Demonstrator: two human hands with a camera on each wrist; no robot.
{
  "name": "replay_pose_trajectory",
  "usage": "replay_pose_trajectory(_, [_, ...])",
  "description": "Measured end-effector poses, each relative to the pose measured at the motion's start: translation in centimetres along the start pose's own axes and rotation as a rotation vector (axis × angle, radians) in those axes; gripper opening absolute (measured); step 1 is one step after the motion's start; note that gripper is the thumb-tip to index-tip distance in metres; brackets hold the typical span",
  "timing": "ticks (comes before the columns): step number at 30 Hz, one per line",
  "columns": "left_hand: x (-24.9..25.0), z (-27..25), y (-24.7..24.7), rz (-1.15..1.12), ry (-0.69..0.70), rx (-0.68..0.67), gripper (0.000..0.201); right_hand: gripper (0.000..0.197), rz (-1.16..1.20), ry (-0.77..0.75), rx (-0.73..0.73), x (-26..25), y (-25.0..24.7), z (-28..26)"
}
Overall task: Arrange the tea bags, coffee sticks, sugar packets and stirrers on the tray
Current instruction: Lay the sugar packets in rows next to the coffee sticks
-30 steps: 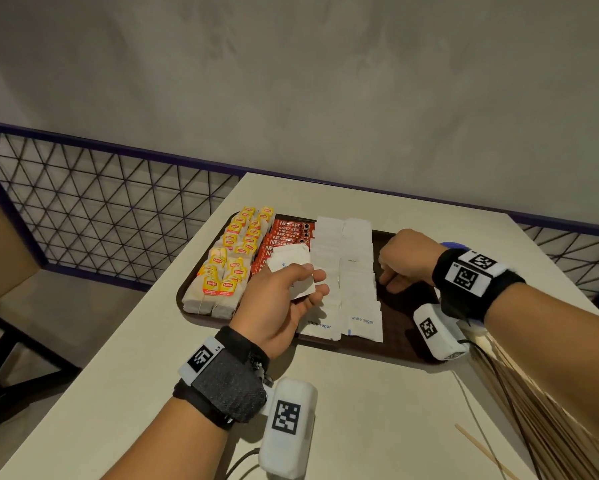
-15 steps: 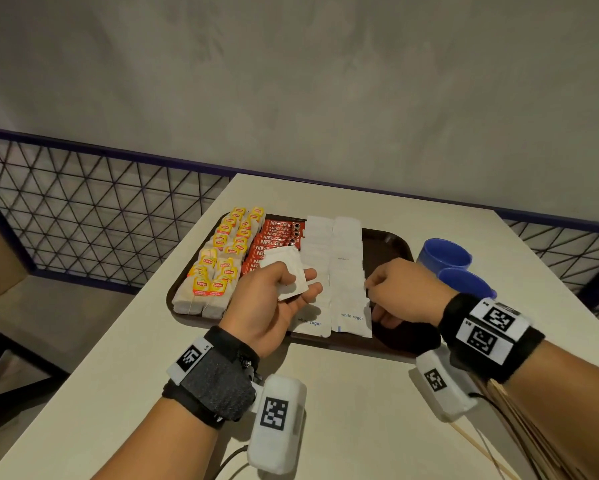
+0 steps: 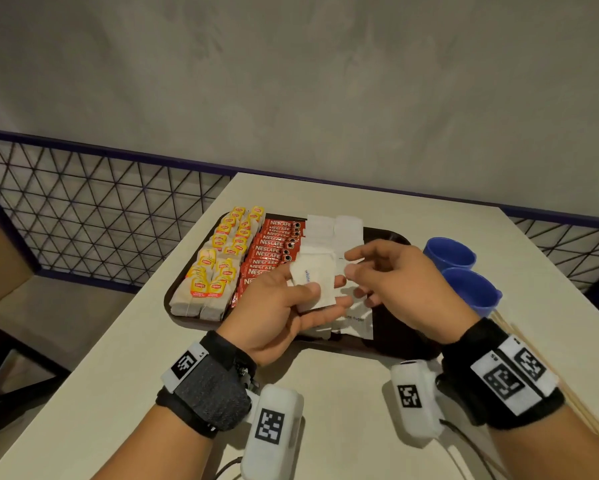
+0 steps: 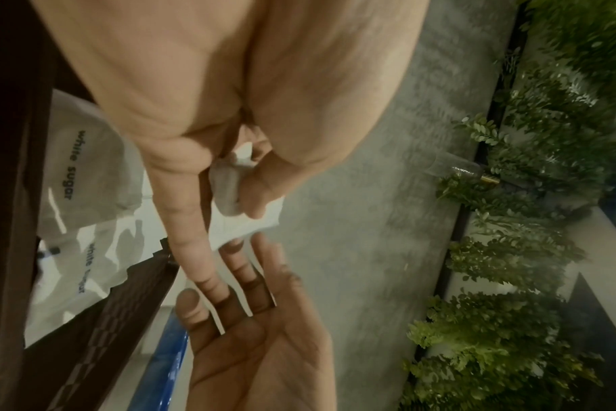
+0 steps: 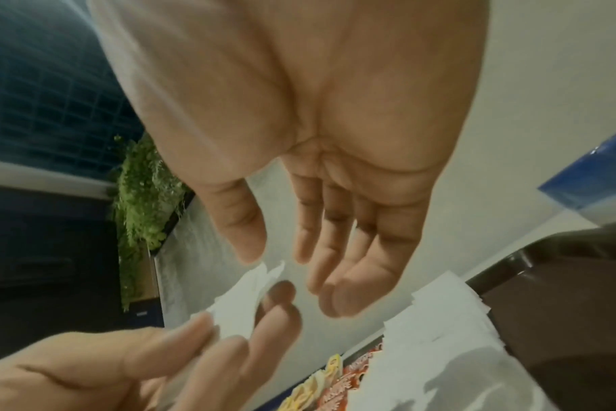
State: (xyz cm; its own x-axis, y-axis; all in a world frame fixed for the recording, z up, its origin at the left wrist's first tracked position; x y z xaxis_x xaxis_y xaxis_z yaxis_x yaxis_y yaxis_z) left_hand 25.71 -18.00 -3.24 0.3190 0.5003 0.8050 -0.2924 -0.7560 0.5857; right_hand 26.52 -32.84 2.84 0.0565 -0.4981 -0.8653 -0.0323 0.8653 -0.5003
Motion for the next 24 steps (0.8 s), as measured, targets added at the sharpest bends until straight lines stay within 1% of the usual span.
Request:
replay_pose_trajectory(3, [-0.4, -0.2, 0.6, 0.075, -0.013, -0.047, 0.040, 0.021, 0.084, -0.036, 0.025, -0.3, 0.5, -0.4])
replay_pose_trajectory(6, [-0.5, -0.2, 0.4, 0.116, -0.021, -0.017, 0.039, 0.017, 0.142, -0.069, -0.007, -0.7, 0.9, -0.4])
replay_pose_trajectory(8, [-0.4, -0.2, 0.2, 0.128, -0.010, 0.012, 0.039, 0.019, 0.164, -0.097, -0.020, -1.0, 0.6, -0.2])
replay_pose_trajectory(12, [-0.2, -0.2, 0.1, 0.057, -0.026, 0.026, 0.029, 0.021, 0.188, -0.111, -0.022, -0.8, 0.4, -0.1])
replay_pose_trajectory(15, [-0.4, -0.1, 0.1, -0.049, -0.048, 0.019, 0.034, 0.021, 0.198, -0.112, -0.010, -0.3, 0.4, 0.0])
replay_pose_trajectory(19, [-0.5, 0.0, -0.1, -0.004, -0.017, 0.023, 0.034, 0.019, 0.215, -0.125, 0.065, 0.1, -0.4, 0.0])
replay_pose_trajectory(20, [-0.5, 0.0, -0.1, 0.026, -0.011, 0.026, 0.034, 0.019, 0.214, -0.133, 0.056, -0.1, -0.5, -0.1])
replay_pose_trajectory(22, [-0.4, 0.0, -0.2, 0.085, -0.001, 0.044, 0.034, 0.021, 0.193, -0.156, -0.029, -0.7, 0.3, -0.4])
replay_pose_trajectory(24, [-0.4, 0.0, -0.6, 0.109, 0.005, 0.088, 0.031, 0.029, 0.129, -0.168, -0.093, -1.2, 1.4, -0.8])
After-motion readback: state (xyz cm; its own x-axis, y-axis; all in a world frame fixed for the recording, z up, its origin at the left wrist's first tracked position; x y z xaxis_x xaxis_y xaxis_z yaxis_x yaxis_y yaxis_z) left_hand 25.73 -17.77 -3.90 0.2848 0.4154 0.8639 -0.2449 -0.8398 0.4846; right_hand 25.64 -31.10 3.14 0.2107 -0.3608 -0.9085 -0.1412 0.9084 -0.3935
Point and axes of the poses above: each hand's wrist, its own z-axis towards the middle knuckle, its own y-axis out of the palm, x = y × z, the point moved 10 cm from there along z, towards the middle knuckle, and after that the axes turned 1 degree about -y, right-handed, at the moved point
